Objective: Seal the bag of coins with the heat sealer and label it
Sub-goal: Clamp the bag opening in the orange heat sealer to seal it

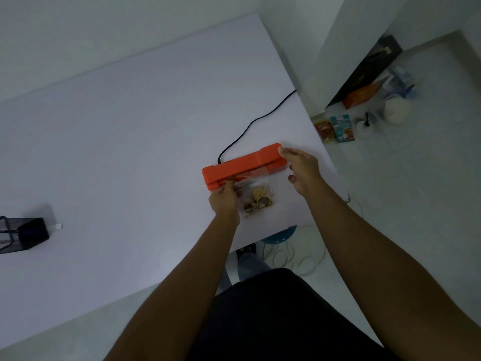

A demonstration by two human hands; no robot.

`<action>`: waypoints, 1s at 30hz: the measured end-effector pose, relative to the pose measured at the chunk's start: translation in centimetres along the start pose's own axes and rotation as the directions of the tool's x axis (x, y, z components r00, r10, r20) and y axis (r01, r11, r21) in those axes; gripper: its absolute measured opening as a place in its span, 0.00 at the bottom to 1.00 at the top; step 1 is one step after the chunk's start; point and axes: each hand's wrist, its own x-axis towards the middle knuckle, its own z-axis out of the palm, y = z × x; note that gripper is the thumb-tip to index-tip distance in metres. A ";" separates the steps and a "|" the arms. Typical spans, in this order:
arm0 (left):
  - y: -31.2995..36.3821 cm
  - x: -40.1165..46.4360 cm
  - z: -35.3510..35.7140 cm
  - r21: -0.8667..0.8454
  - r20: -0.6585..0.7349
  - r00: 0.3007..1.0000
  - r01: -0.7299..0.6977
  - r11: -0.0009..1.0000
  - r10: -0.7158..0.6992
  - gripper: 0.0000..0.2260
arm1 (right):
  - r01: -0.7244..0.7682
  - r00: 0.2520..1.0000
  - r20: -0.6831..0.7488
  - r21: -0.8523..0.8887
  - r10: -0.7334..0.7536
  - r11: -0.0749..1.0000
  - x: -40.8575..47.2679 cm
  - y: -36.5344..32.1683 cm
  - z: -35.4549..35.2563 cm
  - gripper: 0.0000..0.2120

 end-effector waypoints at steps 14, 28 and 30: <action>-0.3 0.3 0.0 -0.008 0.004 1.000 0.009 1.000 -0.009 0.10 | -0.024 1.000 0.015 -0.004 0.024 1.000 -0.2 -0.3 -0.1 0.08; -0.2 0.5 0.1 -0.002 0.001 1.000 0.013 1.000 -0.013 0.11 | -0.029 0.999 0.024 -0.013 0.029 1.000 -1.0 -0.8 0.1 0.09; 0.0 0.4 0.1 0.006 -0.004 1.000 0.015 1.000 -0.015 0.11 | -0.021 1.000 0.017 -0.023 0.021 1.000 -1.2 -0.9 0.2 0.12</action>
